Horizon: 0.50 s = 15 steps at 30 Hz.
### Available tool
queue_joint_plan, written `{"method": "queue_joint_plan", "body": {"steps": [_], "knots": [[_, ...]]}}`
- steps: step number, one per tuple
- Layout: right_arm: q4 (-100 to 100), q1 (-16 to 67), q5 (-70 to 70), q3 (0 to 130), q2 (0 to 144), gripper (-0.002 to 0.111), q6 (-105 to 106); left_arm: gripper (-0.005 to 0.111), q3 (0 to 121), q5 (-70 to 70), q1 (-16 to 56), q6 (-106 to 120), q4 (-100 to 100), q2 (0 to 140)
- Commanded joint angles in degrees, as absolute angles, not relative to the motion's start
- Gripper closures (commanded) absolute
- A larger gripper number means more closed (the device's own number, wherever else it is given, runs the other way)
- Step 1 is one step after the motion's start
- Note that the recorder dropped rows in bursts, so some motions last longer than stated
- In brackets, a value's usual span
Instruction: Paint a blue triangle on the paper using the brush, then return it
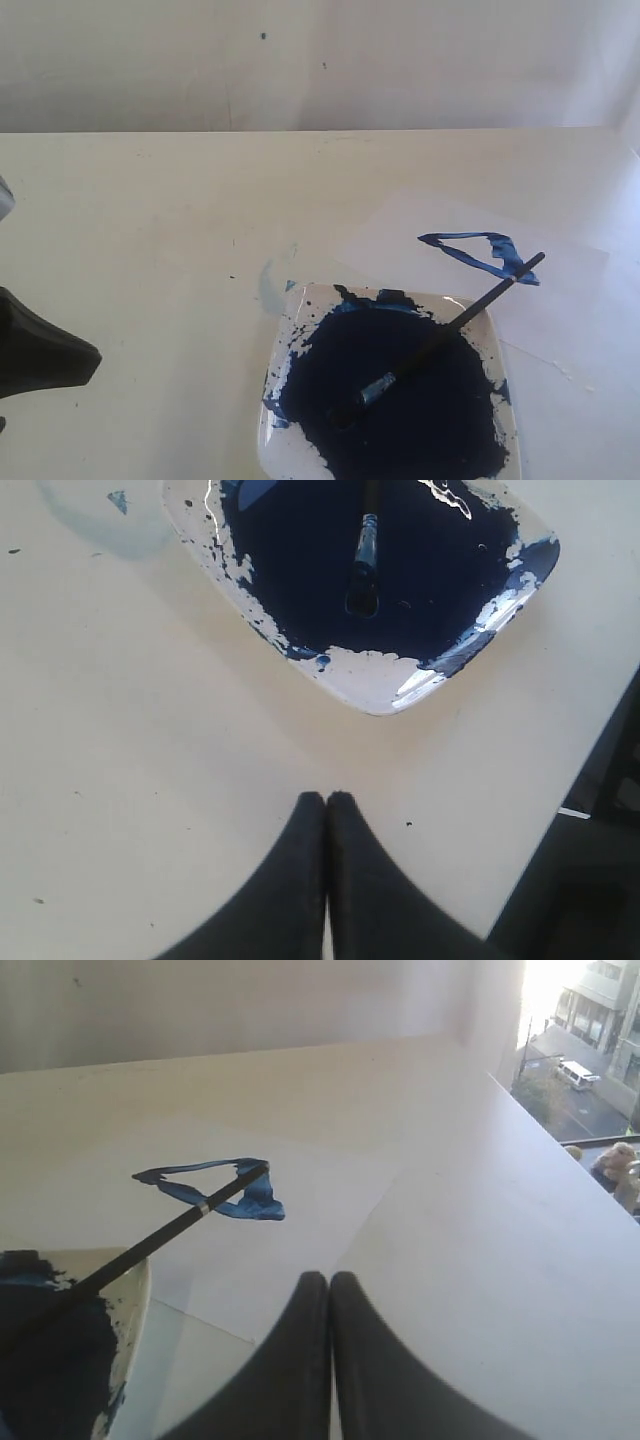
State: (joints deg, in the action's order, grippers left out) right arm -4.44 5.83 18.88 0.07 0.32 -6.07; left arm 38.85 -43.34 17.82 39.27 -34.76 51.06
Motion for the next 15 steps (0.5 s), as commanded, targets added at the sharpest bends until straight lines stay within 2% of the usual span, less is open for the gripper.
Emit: {"method": "queue_joint_plan", "body": {"steps": [1, 15], "knots": [[2.8, 5.4, 18.2, 0.0, 0.0, 0.108, -0.4, 0.107, 38.5, -44.1, 17.8, 39.3, -35.9, 50.7], [5.7, 9.3, 18.8, 0.0, 0.0, 0.108, 2.9, 0.107, 38.5, -44.1, 17.8, 39.3, -35.9, 50.7]]}}
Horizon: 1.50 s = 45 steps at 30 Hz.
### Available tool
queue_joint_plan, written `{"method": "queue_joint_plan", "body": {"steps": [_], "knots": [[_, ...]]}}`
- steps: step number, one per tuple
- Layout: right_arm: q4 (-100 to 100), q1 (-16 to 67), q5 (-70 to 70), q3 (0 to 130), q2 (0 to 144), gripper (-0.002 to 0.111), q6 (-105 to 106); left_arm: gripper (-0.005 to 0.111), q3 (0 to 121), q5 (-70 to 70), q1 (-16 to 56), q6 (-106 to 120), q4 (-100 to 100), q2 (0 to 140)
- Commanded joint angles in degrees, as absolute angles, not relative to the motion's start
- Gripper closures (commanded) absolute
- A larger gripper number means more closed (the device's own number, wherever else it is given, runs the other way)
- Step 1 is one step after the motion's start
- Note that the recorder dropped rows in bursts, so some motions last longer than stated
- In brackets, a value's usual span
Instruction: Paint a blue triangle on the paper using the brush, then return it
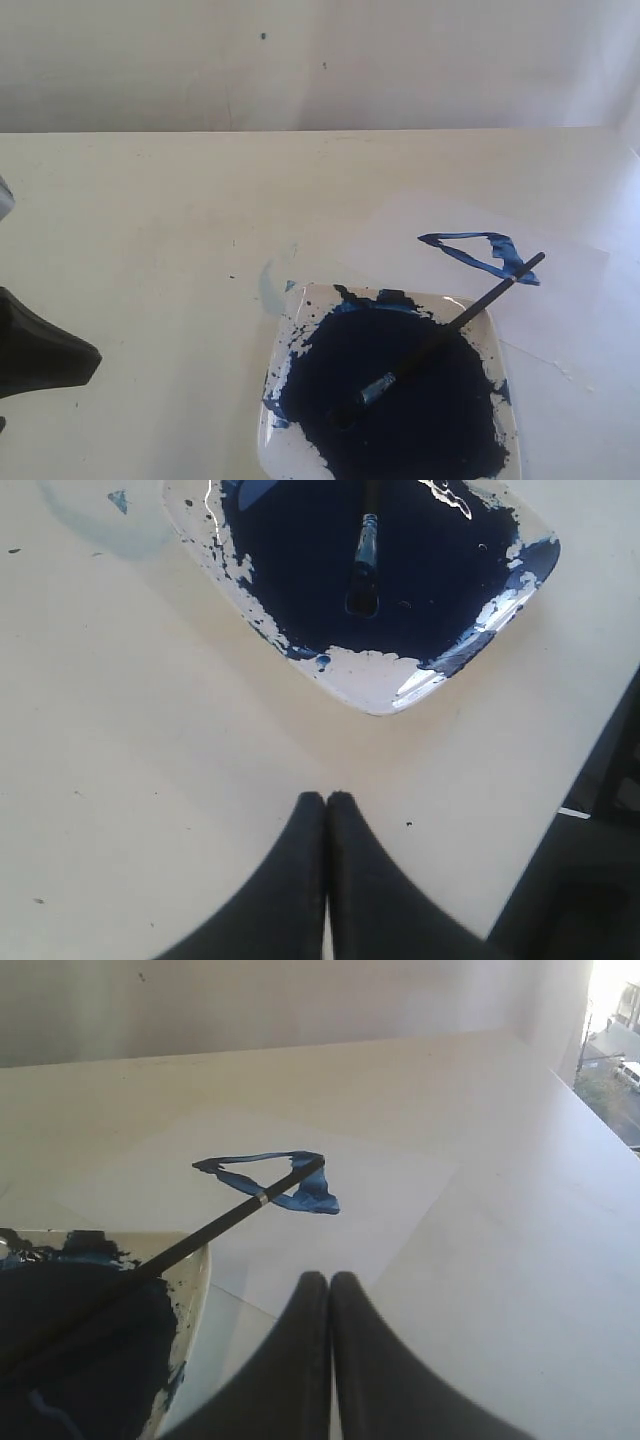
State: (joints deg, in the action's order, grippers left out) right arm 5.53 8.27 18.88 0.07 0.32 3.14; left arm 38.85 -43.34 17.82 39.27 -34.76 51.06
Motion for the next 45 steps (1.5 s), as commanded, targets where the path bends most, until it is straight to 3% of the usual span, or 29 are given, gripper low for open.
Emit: {"method": "queue_joint_plan", "body": {"steps": [1, 45], "knots": [[5.7, 9.6, 18.8, 0.0, 0.0, 0.108, 2.4, 0.107, 38.5, -44.1, 17.8, 39.3, -35.9, 50.7], [5.8, 12.0, 19.2, 0.0, 0.0, 0.108, 2.2, 0.107, 38.1, -41.4, 16.1, 41.8, -35.4, 48.1]]}}
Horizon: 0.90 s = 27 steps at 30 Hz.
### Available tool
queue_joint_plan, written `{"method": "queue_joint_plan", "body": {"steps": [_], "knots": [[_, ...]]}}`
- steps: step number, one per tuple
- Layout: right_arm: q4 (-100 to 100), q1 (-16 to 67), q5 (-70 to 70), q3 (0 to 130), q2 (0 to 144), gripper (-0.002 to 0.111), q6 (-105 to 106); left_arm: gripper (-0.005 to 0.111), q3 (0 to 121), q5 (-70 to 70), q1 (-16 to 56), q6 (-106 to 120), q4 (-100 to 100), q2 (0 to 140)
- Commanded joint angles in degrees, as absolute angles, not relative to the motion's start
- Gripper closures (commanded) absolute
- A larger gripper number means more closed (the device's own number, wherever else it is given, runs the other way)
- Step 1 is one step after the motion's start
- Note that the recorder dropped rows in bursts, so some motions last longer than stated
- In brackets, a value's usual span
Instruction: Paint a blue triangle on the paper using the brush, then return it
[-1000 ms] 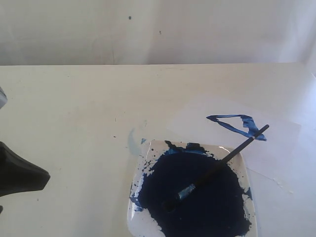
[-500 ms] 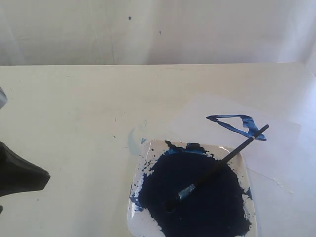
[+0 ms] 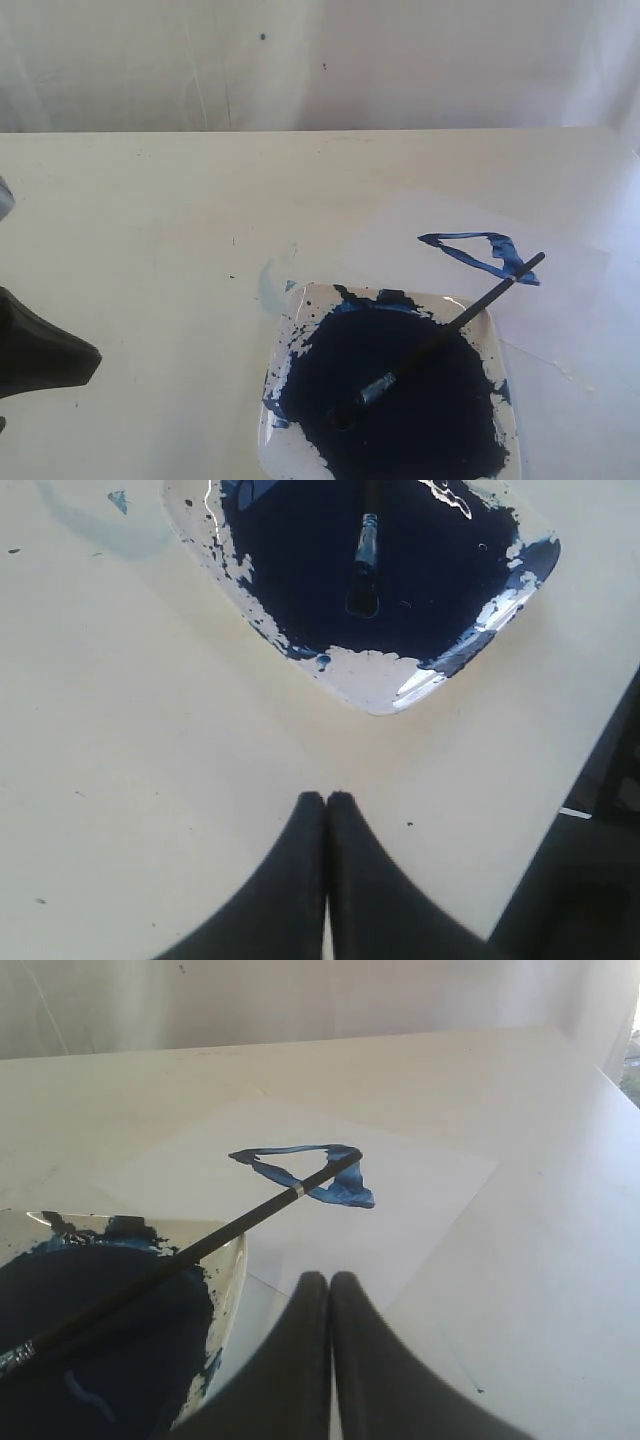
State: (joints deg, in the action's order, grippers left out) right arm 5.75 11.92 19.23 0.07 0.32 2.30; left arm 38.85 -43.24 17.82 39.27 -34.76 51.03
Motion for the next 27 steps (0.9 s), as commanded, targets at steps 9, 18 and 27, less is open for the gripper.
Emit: {"method": "queue_joint_plan", "body": {"steps": [9, 18, 27], "knots": [[5.8, 12.0, 19.2, 0.0, 0.0, 0.108, 1.4, 0.107, 31.5, -24.8, 2.8, 43.4, -36.7, 24.2], [5.8, 12.0, 19.2, 0.0, 0.0, 0.108, 1.3, 0.107, 29.3, -23.9, -1.2, 43.5, -36.1, 9.8], [5.8, 12.0, 19.2, 0.0, 0.0, 0.108, 1.3, 0.107, 20.8, -14.3, -1.6, 19.8, -19.8, 9.4]]}}
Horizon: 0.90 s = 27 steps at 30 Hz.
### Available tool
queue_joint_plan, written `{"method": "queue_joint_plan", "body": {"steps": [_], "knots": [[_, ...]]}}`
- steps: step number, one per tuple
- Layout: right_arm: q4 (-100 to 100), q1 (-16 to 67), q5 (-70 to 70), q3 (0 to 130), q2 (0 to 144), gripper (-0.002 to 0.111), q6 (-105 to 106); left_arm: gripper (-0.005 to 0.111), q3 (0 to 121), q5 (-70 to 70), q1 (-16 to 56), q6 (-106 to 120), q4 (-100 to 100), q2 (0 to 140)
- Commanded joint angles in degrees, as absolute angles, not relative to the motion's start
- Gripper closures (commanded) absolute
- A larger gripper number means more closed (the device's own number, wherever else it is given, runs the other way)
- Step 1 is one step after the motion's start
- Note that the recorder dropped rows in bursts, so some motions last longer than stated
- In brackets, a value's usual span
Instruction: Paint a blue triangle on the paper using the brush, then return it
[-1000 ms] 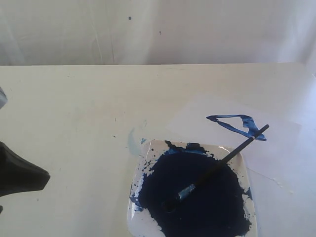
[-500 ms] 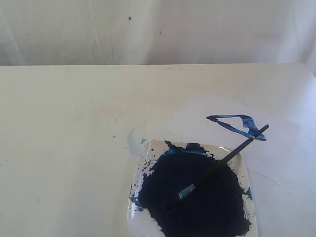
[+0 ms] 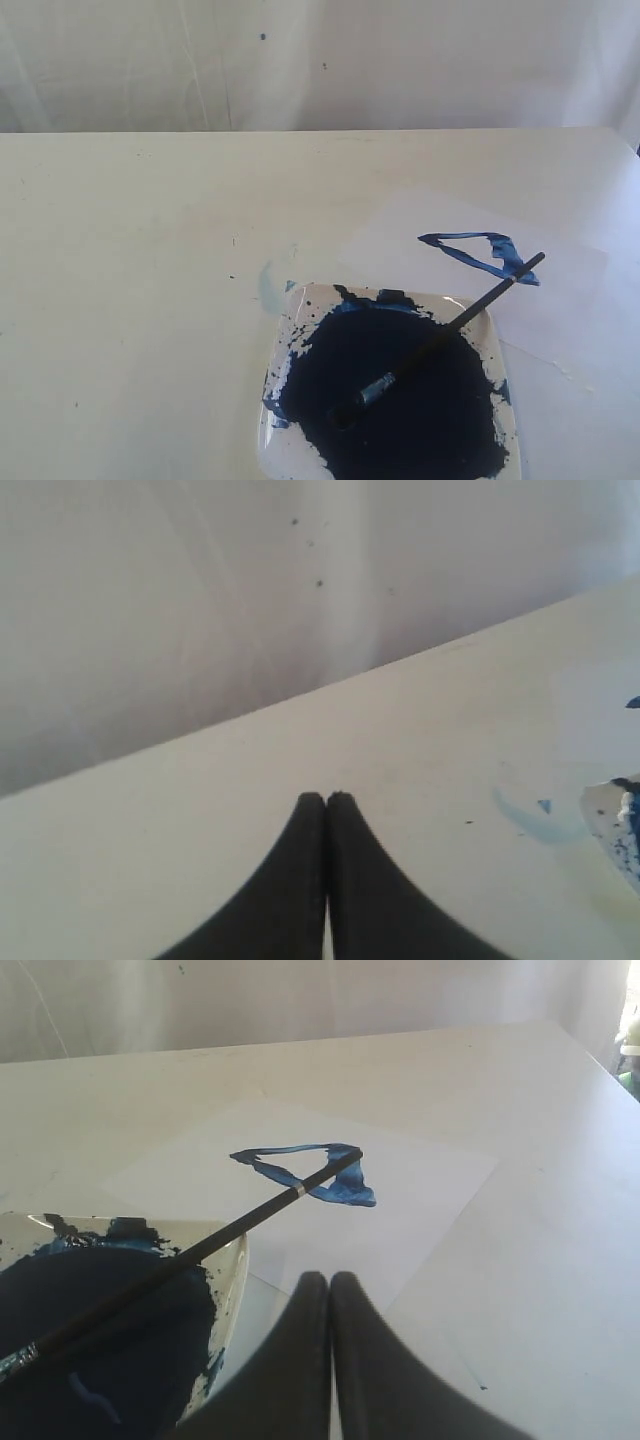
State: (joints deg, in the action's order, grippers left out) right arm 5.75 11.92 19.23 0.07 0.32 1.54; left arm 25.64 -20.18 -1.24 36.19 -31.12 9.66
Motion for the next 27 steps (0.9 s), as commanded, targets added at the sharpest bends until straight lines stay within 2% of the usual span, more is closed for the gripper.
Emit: {"method": "queue_joint_plan", "body": {"steps": [1, 5, 12, 16, 27], "knots": [[5.8, 12.0, 19.2, 0.0, 0.0, 0.108, 1.3, 0.107, 19.0, -12.7, -1.7, 13.5, -14.8, 9.4], [5.8, 12.0, 19.2, 0.0, 0.0, 0.108, 1.3, 0.107, 11.4, -6.8, -1.7, 0.0, -4.2, 9.1], [5.8, 12.0, 19.2, 0.0, 0.0, 0.108, 1.3, 0.107, 0.7, -8.0, -1.7, -1.8, -2.9, 1.0], [5.8, 12.0, 19.2, 0.0, 0.0, 0.108, 1.3, 0.107, 0.0, -15.0, -2.7, -6.7, -1.2, 0.0], [5.8, 12.0, 19.2, 0.0, 0.0, 0.108, 1.3, 0.107, 0.0, -15.1, -5.5, -5.6, 5.3, 0.0]]}}
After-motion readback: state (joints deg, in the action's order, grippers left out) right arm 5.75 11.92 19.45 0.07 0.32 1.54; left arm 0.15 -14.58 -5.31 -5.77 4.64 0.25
